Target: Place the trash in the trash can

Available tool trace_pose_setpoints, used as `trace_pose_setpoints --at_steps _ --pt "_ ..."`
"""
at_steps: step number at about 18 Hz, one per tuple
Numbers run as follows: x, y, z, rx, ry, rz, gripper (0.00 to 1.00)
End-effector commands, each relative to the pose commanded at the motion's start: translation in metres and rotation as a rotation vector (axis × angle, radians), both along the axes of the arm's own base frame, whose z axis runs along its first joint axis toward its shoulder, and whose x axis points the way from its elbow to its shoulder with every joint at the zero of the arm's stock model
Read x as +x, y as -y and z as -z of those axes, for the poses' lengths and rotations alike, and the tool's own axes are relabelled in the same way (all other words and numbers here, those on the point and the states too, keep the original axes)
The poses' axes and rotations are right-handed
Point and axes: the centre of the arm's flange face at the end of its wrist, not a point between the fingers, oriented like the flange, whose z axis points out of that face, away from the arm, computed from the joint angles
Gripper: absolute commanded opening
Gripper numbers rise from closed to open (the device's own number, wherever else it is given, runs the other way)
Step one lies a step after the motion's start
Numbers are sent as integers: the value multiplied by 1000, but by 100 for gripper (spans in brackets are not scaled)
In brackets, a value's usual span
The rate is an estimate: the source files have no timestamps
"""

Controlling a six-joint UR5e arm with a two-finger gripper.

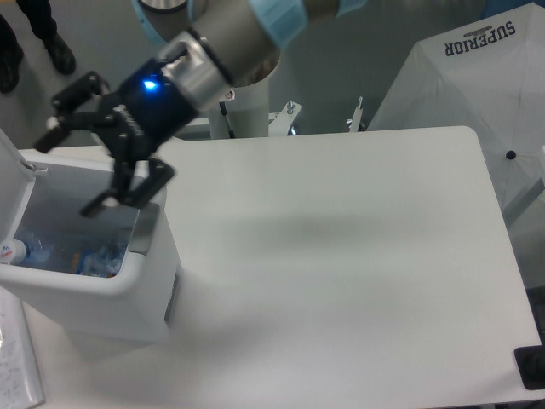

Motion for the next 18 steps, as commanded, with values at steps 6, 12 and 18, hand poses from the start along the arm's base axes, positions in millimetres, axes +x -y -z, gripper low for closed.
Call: trace_pose_setpoints --at_steps 6,12,18 --pt "-70 31 18 -92 -40 -169 100" --pt "-116 46 61 -368 -165 -373 100" --pt "-150 52 105 -614 -300 -482 100"
